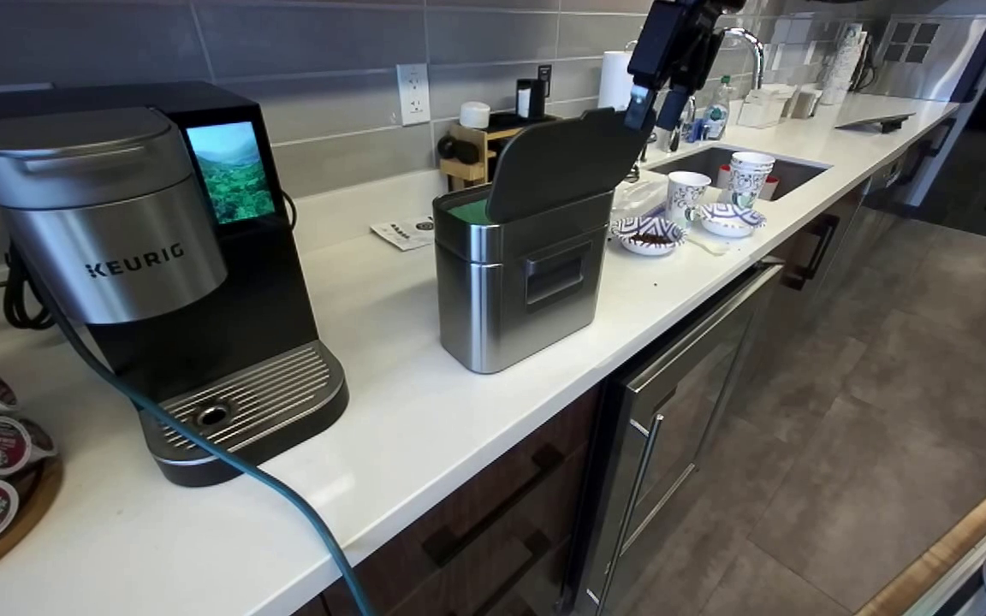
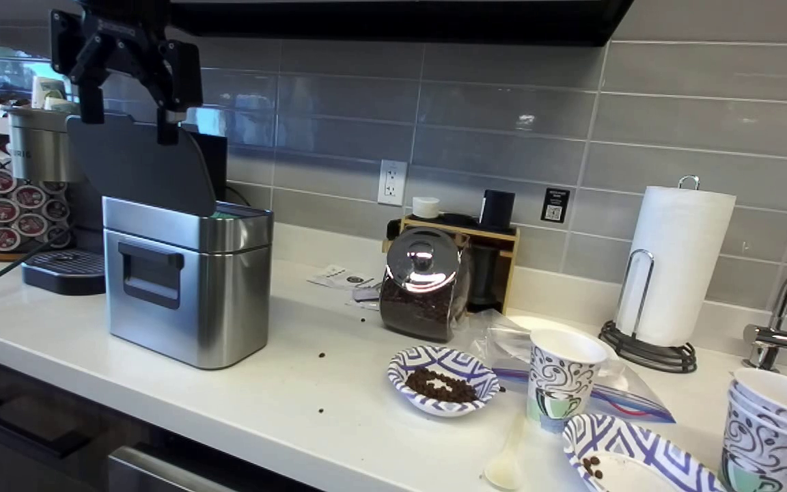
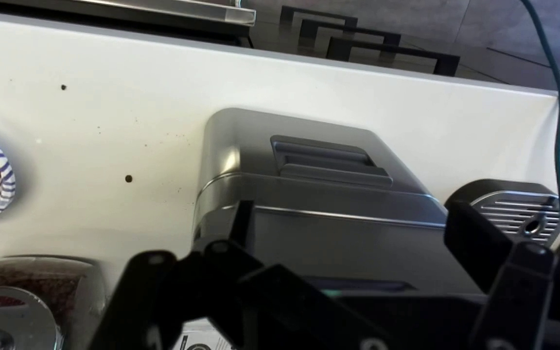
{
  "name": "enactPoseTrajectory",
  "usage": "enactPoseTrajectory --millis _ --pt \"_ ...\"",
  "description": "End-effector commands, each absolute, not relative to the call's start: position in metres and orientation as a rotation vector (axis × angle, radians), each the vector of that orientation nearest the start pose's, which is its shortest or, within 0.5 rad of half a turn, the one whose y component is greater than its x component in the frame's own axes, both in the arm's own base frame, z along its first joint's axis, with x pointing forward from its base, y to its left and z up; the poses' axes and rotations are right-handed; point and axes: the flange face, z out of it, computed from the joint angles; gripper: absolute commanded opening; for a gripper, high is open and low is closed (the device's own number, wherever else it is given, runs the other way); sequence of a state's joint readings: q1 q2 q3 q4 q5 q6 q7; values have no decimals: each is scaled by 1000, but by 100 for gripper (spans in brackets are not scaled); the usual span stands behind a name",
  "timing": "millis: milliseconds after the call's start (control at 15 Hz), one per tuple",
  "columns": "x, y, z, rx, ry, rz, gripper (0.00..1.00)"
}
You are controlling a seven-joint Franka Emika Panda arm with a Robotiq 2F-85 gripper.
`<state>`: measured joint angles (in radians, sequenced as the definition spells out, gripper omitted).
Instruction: Put the coffee pod in the bin, and then close the bin
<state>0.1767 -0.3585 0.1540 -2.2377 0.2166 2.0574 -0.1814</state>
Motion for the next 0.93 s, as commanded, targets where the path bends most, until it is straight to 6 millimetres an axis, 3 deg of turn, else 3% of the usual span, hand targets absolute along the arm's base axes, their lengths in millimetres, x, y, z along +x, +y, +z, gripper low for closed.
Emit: enactPoseTrajectory --millis 0,867 --pt "443 175 521 -2911 -671 -329 100" --pt "479 182 512 -2868 -725 -522 100"
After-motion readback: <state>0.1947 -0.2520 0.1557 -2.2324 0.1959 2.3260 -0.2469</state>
